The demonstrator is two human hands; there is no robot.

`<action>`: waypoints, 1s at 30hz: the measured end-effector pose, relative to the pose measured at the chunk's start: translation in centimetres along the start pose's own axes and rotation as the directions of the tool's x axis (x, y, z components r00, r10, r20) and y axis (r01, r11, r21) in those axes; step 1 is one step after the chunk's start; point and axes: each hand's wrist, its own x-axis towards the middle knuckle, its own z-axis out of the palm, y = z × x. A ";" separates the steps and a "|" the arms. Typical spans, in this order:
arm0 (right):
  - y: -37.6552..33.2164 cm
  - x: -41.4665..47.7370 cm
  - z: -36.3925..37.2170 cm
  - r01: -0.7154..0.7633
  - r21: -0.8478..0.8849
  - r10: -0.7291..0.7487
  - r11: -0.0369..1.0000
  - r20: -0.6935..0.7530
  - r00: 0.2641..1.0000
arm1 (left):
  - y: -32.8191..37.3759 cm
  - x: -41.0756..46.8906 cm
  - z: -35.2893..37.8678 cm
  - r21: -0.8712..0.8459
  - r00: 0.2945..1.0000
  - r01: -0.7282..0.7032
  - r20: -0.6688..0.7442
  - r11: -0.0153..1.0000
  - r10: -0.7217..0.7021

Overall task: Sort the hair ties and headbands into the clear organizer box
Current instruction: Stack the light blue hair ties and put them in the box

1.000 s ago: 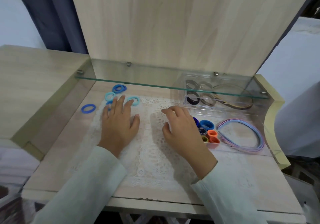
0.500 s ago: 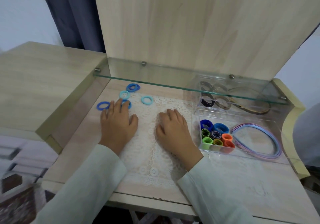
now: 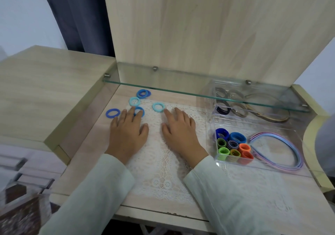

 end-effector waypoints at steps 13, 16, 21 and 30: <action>-0.5 2.5 0.5 0.139 -0.031 -0.136 0.990 0.081 0.987 | -1.0 0.4 -0.1 -0.044 0.991 -0.125 -0.059 0.991 0.122; -0.4 2.8 0.6 0.117 -0.037 -0.113 0.992 0.103 0.988 | -1.2 0.6 -0.2 -0.056 0.990 -0.139 -0.045 0.989 0.136; 0.3 3.3 0.5 0.014 -0.039 -0.012 0.999 0.049 0.999 | -1.6 1.0 -0.2 -0.053 0.979 -0.204 -0.012 0.978 0.203; 0.2 4.7 0.9 -0.154 -0.044 0.150 0.987 -0.084 0.985 | -2.1 2.8 -0.7 -0.208 0.976 -0.176 -0.161 0.962 0.144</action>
